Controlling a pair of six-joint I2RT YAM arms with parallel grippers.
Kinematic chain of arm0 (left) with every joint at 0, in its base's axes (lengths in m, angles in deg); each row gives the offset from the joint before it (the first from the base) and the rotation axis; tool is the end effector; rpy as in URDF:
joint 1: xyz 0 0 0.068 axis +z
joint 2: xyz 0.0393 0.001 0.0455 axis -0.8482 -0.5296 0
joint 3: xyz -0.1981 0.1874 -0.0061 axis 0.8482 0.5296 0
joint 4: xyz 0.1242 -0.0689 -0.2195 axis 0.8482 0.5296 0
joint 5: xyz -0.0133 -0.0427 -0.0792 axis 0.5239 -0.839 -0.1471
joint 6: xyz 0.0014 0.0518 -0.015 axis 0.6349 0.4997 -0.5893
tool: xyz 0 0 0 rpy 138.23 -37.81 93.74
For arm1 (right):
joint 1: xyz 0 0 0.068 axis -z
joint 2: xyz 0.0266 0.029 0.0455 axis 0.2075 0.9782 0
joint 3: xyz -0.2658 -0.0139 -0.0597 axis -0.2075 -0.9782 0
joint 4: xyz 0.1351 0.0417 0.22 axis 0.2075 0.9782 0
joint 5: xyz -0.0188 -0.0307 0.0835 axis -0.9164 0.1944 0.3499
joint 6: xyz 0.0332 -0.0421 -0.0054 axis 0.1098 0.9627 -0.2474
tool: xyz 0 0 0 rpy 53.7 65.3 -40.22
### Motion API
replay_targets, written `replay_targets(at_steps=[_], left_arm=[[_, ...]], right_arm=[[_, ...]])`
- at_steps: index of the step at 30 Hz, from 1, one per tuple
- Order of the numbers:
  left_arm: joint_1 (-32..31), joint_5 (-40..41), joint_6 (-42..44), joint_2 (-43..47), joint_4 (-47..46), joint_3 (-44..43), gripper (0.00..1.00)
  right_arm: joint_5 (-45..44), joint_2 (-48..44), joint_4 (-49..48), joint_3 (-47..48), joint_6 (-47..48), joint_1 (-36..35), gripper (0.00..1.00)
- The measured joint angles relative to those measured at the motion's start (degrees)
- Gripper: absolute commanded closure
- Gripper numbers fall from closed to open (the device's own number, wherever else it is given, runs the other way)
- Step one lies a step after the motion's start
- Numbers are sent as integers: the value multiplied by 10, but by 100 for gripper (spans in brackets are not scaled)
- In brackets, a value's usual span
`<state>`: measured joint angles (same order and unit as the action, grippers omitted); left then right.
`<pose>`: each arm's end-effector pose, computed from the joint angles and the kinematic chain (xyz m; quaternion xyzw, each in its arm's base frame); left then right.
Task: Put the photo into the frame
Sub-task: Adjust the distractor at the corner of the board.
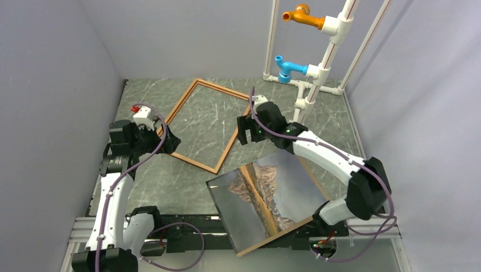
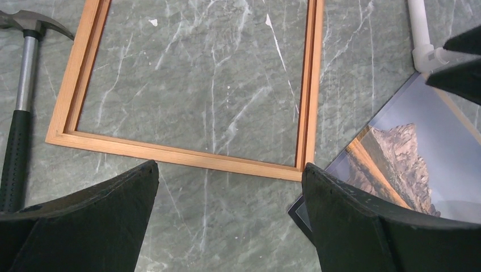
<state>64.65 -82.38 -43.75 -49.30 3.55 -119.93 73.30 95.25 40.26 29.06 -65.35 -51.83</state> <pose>0.1821 0.0039 0.2992 0.0370 0.8523 -0.2107 0.4773 0.2483 0.2062 0.2850 -0.1730 0.8777 0.2027 0.3982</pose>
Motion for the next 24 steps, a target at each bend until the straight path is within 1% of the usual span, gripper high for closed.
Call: replay_targets(at_steps=[5, 11, 18, 24], left_arm=[[-13, 17, 7, 0, 2, 0, 1], [-18, 23, 11, 0, 6, 0, 1], [-19, 29, 11, -3, 8, 0, 1], [-19, 34, 11, -4, 8, 0, 1]], right_arm=[[-40, 79, 33, 69, 7, 0, 6], [-55, 132, 71, 105, 7, 19, 6], [-47, 139, 102, 106, -3, 92, 6], [-31, 138, 116, 105, -13, 114, 6]])
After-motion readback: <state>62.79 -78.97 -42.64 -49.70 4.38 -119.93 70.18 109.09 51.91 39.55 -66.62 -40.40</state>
